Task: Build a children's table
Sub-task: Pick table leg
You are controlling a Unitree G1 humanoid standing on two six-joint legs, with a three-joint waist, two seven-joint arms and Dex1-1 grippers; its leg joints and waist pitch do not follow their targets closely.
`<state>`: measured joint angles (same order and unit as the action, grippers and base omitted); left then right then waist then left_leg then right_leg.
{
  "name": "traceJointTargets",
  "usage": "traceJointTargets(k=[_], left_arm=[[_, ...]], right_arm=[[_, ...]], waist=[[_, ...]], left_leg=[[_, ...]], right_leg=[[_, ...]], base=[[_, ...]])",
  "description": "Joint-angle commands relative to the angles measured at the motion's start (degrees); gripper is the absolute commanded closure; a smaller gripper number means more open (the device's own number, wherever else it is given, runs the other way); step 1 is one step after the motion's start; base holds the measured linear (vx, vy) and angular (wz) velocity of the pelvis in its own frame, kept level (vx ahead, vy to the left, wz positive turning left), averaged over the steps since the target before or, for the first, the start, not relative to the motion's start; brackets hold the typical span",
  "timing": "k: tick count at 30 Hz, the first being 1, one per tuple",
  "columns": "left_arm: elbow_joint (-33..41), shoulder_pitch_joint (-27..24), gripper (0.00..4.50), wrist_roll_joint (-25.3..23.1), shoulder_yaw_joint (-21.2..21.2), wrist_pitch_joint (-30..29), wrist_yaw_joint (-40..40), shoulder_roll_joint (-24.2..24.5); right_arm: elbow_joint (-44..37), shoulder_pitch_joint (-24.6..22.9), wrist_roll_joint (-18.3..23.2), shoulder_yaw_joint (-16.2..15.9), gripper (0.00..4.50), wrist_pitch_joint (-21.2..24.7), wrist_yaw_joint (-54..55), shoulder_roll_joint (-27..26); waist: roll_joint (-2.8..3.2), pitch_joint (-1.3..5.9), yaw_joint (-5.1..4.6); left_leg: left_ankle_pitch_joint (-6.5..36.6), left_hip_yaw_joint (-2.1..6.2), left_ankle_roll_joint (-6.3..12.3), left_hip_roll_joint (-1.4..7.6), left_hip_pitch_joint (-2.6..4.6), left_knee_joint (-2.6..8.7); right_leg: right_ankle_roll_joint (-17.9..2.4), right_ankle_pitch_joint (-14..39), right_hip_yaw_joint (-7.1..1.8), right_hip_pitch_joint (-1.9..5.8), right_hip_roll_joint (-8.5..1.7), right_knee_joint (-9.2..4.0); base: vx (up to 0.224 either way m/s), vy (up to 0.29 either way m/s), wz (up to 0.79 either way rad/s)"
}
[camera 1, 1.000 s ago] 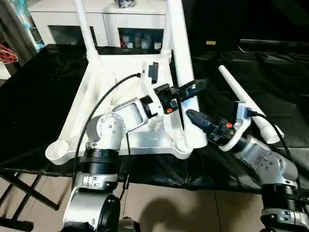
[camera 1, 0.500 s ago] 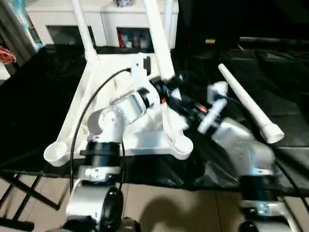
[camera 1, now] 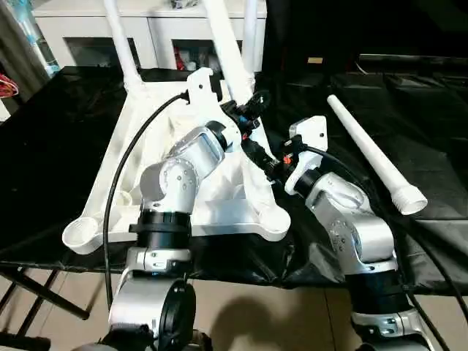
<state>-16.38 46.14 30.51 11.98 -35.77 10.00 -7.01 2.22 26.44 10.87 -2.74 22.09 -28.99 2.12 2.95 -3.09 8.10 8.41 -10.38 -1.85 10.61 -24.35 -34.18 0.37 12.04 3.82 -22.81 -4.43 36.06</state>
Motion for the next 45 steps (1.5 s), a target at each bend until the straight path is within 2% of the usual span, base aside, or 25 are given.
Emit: traceJointTargets(k=[1,2,3,5,7,9,10,11,13,15,16,17,18,20,21,23,33,34,36,37,39,41,42,44,45], left_arm=[[0.2,0.1,2.52,0.0,-3.5,-0.8,3.1,-0.2],[0.1,0.2,2.53,-0.1,-4.1,-0.7,4.8,0.5],[0.0,0.3,2.53,-0.7,-5.0,-0.5,6.2,1.3],[-0.1,0.2,2.53,-2.1,-7.3,0.0,9.7,3.1],[0.9,-0.1,2.53,-0.5,-10.7,-2.0,20.4,7.3],[1.4,-0.1,2.54,1.5,-10.6,-3.7,24.0,8.4],[1.7,-0.1,2.54,3.3,-10.3,-5.1,26.7,9.0],[2.0,-0.1,2.54,4.3,-10.3,-6.0,28.5,9.5],[2.6,-0.1,2.54,7.0,-10.7,-7.9,34.3,11.2],[2.8,0.0,2.54,8.1,-10.9,-8.9,36.6,11.9],[3.9,-0.2,2.54,10.8,-11.8,-11.2,43.0,13.7],[3.9,-0.2,2.54,10.8,-11.8,-11.2,43.0,13.7],[5.1,-0.5,2.54,13.1,-12.7,-13.1,48.3,15.1],[5.8,-0.6,2.54,14.1,-13.2,-13.9,51.3,15.8],[6.3,-0.8,2.54,14.7,-13.7,-14.5,53.3,16.3],[7.1,-1.2,2.54,16.0,-14.1,-15.6,55.4,16.6],[6.2,-1.5,2.54,17.9,-13.1,-16.0,57.6,15.7],[6.2,-1.5,2.54,18.1,-12.9,-16.0,57.5,15.5],[6.2,-1.6,2.54,18.6,-12.5,-16.1,57.4,15.3],[6.3,-1.6,2.54,18.9,-12.3,-16.2,57.3,15.2],[6.5,-1.8,2.54,19.1,-12.2,-16.3,57.3,15.1],[6.5,-1.9,2.54,18.3,-12.2,-15.7,56.3,14.7],[6.5,-1.9,1.98,18.3,-12.2,-15.6,56.2,14.7],[6.0,-1.8,1.84,17.9,-11.4,-15.5,54.4,14.0],[6.0,-1.8,1.84,17.9,-11.4,-15.5,54.4,14.0]], right_arm=[[-2.3,-0.3,1.3,-3.3,2.63,1.8,-3.0,0.1],[-2.6,-0.4,3.5,-2.7,2.07,3.9,-4.9,0.5],[-2.7,-0.4,4.6,-2.3,1.93,4.8,-6.1,0.9],[-2.5,-0.3,6.6,-1.3,1.86,6.2,-7.9,1.7],[-1.9,0.0,12.3,0.1,1.58,10.5,-15.8,5.5],[-1.8,0.3,14.7,0.4,1.45,12.6,-19.0,7.0],[-1.5,0.6,16.0,0.5,1.45,13.5,-21.3,8.0],[-1.4,0.7,16.9,0.4,1.38,14.3,-23.1,8.8],[-0.9,1.3,19.2,0.0,1.10,16.3,-28.2,11.0],[-0.6,1.5,19.5,-0.3,1.05,16.7,-29.8,11.9],[-0.3,1.9,20.2,-1.6,1.05,17.5,-33.9,14.0],[-0.3,1.9,20.2,-1.6,1.05,17.5,-33.9,14.0],[-0.4,2.0,21.0,-2.4,1.05,17.9,-37.2,15.5],[-0.4,2.1,21.9,-2.7,1.05,18.6,-38.8,16.3],[-0.5,2.2,22.7,-2.6,1.05,19.4,-39.9,16.8],[-0.7,2.4,24.1,-2.3,1.39,20.6,-41.1,17.2],[-2.2,1.0,27.5,-1.9,2.07,22.7,-40.9,16.8],[-2.6,0.6,27.8,-1.8,2.17,23.0,-40.6,16.7],[-3.1,-0.1,28.1,-1.8,2.26,23.2,-40.2,16.5],[-3.5,-0.4,28.3,-1.8,2.33,23.3,-39.9,16.5],[-4.0,-0.8,28.5,-1.9,2.40,23.4,-39.4,16.4],[-4.5,-1.2,28.9,-1.5,2.47,23.4,-38.7,16.2],[-4.5,-1.2,28.9,-1.5,2.48,23.4,-38.7,16.2],[-4.7,-1.6,29.3,-1.2,2.48,23.2,-37.7,15.8],[-4.7,-1.6,29.3,-1.2,2.49,23.2,-37.7,15.8]], waist=[[0.20,4.63,-0.34],[0.03,4.66,-0.33],[0.00,4.70,-0.27],[0.09,4.72,-0.22],[0.15,4.71,-0.16],[0.14,4.79,-0.07],[0.03,4.86,0.00],[0.07,4.86,0.02],[-0.39,4.77,0.22],[-0.12,4.73,0.31],[-0.16,4.68,0.32],[-0.20,4.64,0.33],[-0.19,4.65,0.46],[0.01,4.58,0.45],[-0.14,4.58,0.52],[0.03,4.55,0.55],[0.30,4.68,0.44],[0.60,4.71,0.48],[0.58,4.77,0.44],[1.15,4.77,0.46],[0.90,4.73,0.36],[1.09,4.67,0.35],[1.05,4.72,0.35],[1.47,4.72,0.29],[1.37,4.78,0.28]], left_leg=[[10.2,1.43,0.06,2.30,2.18,3.53],[10.0,1.38,0.22,2.32,2.20,3.48],[10.0,1.41,0.46,2.36,2.27,3.50],[10.0,1.45,0.80,2.39,2.26,3.49],[9.9,1.38,0.94,2.41,2.36,3.46],[9.2,1.32,1.25,2.34,2.37,3.31],[7.8,1.26,1.69,2.32,2.24,3.10],[7.6,1.21,1.85,2.36,2.19,3.07],[8.2,1.08,2.39,2.21,2.18,2.96],[8.4,1.11,2.62,2.46,2.13,2.98],[8.8,1.09,2.49,2.34,2.14,3.02],[9.0,1.04,2.36,2.37,2.16,3.06],[9.1,1.03,2.09,2.41,2.23,2.98],[9.6,1.06,2.05,2.61,2.23,3.08],[10.2,1.02,2.02,2.50,2.35,3.11],[10.4,1.04,1.68,2.68,2.34,3.18],[11.1,1.13,0.40,2.49,2.41,3.22],[10.9,1.20,0.34,2.53,2.44,3.23],[11.1,1.12,0.42,2.47,2.45,3.17],[11.4,1.23,0.31,2.44,2.44,3.14],[11.9,1.21,0.22,2.41,2.44,3.23],[12.0,1.20,0.33,2.35,2.34,3.21],[11.9,1.20,0.39,2.33,2.35,3.17],[11.9,1.27,0.37,2.37,2.30,3.16],[11.8,1.26,0.40,2.35,2.32,3.11]], right_leg=[[-9.9,-1.1,-2.45,2.85,-3.80,-4.13],[-9.9,-1.2,-2.47,2.83,-3.77,-4.14],[-10.0,-1.1,-2.46,2.86,-3.75,-4.07],[-10.0,-0.7,-2.45,2.90,-3.76,-4.04],[-10.3,-0.1,-2.48,2.87,-3.80,-4.07],[-11.0,-1.1,-2.45,3.00,-3.73,-3.82],[-12.5,-3.6,-2.36,3.01,-3.85,-3.46],[-13.0,-4.0,-2.34,2.96,-3.90,-3.39],[-14.2,-2.7,-2.23,3.15,-3.97,-3.48],[-14.3,-1.4,-2.25,2.99,-3.98,-3.43],[-14.1,0.1,-2.18,2.98,-3.91,-3.50],[-14.1,0.9,-2.17,2.99,-3.91,-3.56],[-14.4,1.5,-2.21,2.91,-4.02,-3.58],[-14.7,1.8,-2.23,2.70,-3.91,-3.51],[-14.6,3.0,-2.21,2.82,-3.92,-3.67],[-14.6,3.4,-2.28,2.71,-3.97,-3.61],[-13.9,3.5,-2.31,2.83,-3.91,-3.81],[-14.0,3.2,-2.30,2.85,-3.91,-3.69],[-14.1,2.7,-2.26,2.82,-3.82,-3.77],[-14.1,2.7,-2.22,2.80,-3.80,-3.73],[-13.9,3.1,-2.23,2.88,-3.77,-3.88],[-13.7,4.2,-2.25,2.90,-3.86,-4.02],[-13.7,4.5,-2.25,2.93,-3.89,-4.04],[-13.2,5.4,-2.25,2.87,-3.89,-4.09],[-13.2,5.7,-2.23,2.90,-3.92,-4.15]], base=[[0.000,0.000,0.00],[0.000,0.000,0.00],[0.000,0.000,0.00],[0.000,0.000,0.00],[0.000,0.000,0.00],[0.000,0.000,0.00],[0.000,0.000,0.00],[0.000,0.000,0.00],[0.000,0.000,0.00],[0.000,0.000,0.00],[0.000,0.000,0.00],[0.000,0.000,0.00],[0.000,0.000,0.00],[0.000,0.000,0.00],[0.000,0.000,0.00],[0.000,0.000,0.00],[0.000,0.000,0.00],[0.000,0.000,0.00],[0.000,0.000,0.00],[0.000,0.000,0.00],[0.000,0.000,0.00],[0.000,0.000,0.00],[0.000,0.000,0.00],[0.000,0.000,0.00],[0.000,0.000,0.00]])
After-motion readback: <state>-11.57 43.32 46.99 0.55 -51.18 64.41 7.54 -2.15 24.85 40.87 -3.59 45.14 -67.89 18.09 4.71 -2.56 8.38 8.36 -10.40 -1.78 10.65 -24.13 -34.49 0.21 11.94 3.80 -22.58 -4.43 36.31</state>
